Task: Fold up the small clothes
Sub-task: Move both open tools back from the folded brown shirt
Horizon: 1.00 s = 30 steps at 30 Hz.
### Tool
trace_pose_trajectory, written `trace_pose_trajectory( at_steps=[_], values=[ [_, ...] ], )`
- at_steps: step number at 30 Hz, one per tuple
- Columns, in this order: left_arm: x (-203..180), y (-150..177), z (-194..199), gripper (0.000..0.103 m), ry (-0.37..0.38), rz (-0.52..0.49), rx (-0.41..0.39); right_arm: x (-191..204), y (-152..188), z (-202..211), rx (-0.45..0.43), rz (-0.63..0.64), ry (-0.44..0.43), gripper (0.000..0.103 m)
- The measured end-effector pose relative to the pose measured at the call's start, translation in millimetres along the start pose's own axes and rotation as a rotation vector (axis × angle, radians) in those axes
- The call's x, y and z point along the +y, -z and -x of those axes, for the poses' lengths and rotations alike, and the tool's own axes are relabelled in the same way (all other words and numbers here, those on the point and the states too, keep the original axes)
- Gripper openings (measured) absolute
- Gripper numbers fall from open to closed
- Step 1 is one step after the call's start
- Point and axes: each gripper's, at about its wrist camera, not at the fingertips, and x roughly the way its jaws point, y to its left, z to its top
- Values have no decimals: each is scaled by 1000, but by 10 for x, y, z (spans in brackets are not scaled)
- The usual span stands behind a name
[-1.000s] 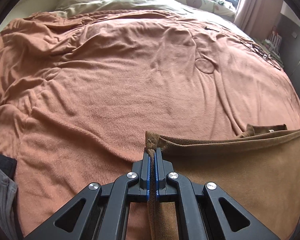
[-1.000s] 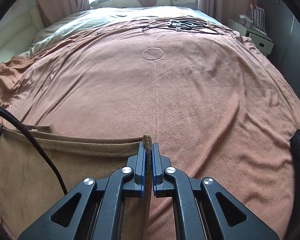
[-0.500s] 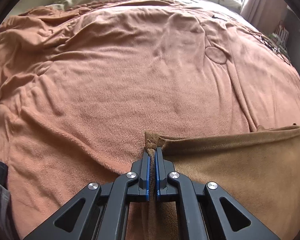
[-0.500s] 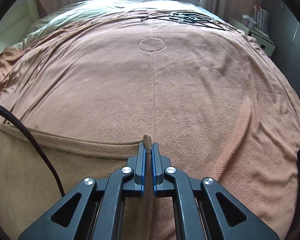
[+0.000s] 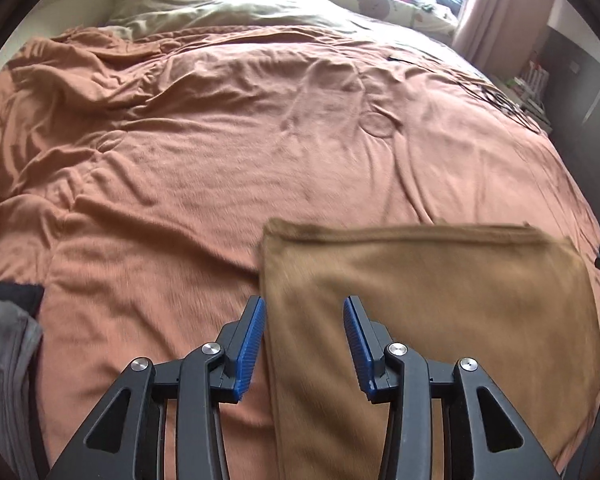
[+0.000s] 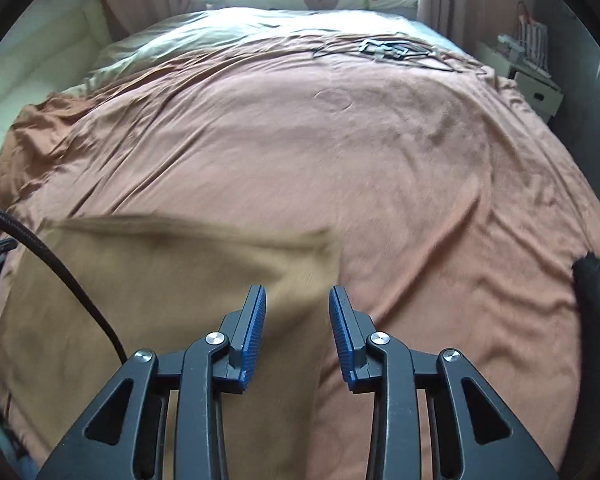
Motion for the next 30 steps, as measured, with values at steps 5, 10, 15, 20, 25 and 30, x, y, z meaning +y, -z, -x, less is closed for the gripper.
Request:
trace_pose_trajectory(
  at_steps=[5,10,15,20,25,30],
  values=[
    [-161,275,150,43,22,-38,1,139,309,207,24,108,45,30],
    [-314,529,254,43,45,-60,-9,174,559,296,80,77,0,30],
    [-441,783,197,43,55,-73,30,302,791,319,118,109,-42,30],
    [-402,1052,141,43,26,-80,76,360,976,310,168,151,-29,30],
    [-288,1299,247,43,-7,-87,75,268,1161,384,173,151,0,30],
    [-131,1551,401,43,-11,-48,74,206,1357,574,162,132,17,30]
  ],
)
